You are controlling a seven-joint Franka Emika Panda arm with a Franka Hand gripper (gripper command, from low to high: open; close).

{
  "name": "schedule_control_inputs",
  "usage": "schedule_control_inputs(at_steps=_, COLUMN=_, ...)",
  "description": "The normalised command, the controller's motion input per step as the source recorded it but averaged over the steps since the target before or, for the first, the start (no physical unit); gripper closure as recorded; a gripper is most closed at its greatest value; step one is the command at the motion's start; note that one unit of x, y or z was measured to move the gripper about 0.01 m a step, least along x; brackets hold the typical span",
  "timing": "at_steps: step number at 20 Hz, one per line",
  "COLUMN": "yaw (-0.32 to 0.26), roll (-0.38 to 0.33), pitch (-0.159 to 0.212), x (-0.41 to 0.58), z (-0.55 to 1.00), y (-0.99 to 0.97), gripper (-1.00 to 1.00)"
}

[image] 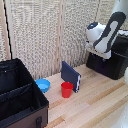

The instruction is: Please move the gripper into proximity with the fryer handle. Once close enough, gingerly grasp the handle and gently tug the fryer basket open in your direction.

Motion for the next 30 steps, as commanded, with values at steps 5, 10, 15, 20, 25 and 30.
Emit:
schedule_control_inputs(at_steps=5, yaw=0.165, roll=-0.003, pitch=0.066, x=0.113, z=-0.05, y=-0.38, gripper=1.0)
schedule_control_inputs(at_steps=10, yaw=-0.001, roll=0.0, pitch=0.006, x=0.016, z=-0.01, y=0.0, gripper=1.0)
schedule_control_inputs(at_steps=15, yaw=-0.078, roll=0.02, pitch=0.049, x=0.0, z=0.0, y=0.0, gripper=1.0)
schedule_control_inputs(at_steps=20, yaw=-0.083, roll=0.115, pitch=0.068, x=-0.085, z=0.15, y=0.04, gripper=1.0)
schedule_control_inputs(at_steps=25, yaw=-0.133, roll=0.259, pitch=0.019, x=-0.182, z=0.28, y=0.24, gripper=1.0)
schedule_control_inputs(at_steps=30, yaw=-0.136, roll=0.284, pitch=0.015, x=-0.187, z=0.26, y=0.31, gripper=1.0)
